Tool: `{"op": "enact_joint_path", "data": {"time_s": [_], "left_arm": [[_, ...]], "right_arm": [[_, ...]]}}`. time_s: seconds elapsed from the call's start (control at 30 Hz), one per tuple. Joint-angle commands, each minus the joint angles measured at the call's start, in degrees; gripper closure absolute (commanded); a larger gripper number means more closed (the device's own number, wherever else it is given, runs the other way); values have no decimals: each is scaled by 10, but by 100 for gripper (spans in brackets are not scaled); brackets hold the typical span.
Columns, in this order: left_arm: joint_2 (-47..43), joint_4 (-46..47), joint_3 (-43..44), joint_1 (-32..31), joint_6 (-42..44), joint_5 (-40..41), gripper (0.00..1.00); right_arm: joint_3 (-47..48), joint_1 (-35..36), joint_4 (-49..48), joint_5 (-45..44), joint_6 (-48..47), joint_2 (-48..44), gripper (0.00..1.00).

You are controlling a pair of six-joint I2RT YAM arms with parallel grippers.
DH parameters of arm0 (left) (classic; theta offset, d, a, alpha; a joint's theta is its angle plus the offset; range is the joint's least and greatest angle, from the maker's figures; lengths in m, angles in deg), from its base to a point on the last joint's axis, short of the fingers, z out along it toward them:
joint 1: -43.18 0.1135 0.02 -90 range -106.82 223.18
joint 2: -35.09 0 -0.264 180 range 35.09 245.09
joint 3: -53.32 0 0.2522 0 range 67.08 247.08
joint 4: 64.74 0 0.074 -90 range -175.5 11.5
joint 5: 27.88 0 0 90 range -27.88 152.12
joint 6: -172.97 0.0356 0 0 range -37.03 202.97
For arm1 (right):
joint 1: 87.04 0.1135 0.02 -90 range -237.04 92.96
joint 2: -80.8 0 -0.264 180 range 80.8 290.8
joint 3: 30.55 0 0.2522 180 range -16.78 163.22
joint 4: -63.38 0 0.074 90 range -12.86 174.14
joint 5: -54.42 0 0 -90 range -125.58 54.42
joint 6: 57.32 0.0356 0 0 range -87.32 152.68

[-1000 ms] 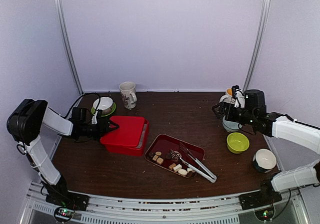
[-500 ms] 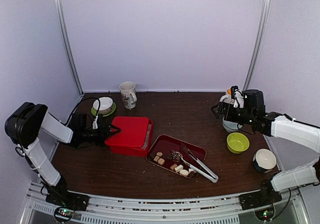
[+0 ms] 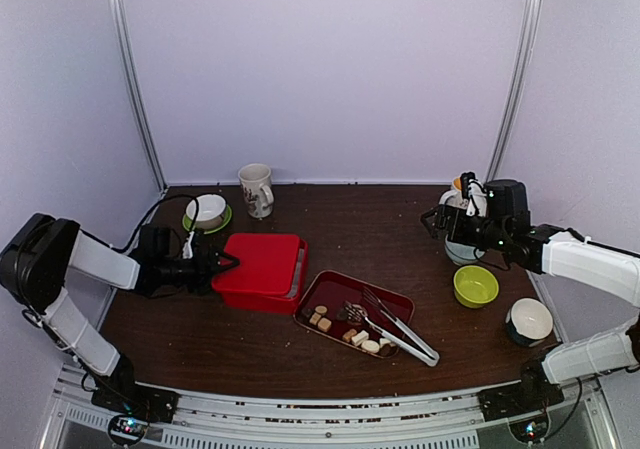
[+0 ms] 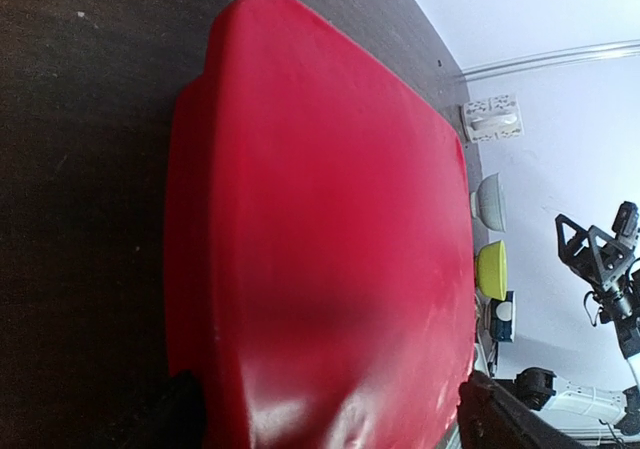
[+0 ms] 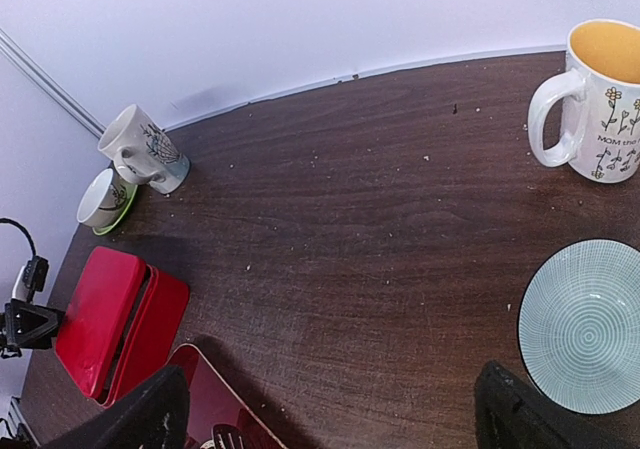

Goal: Pack the chocolate
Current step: Pick up the box lid from the packing box.

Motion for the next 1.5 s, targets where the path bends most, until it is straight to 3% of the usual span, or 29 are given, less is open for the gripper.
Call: {"op": "enact_joint_path", "data": {"time_s": [0.0, 1.47], "left_arm": [[-20, -33, 19, -7, 20, -11, 12], [-124, -157, 55, -7, 47, -25, 66]], "right_arm": [[1, 5, -12, 3, 5, -9, 0], [11, 12, -17, 16, 2, 0, 0]]}}
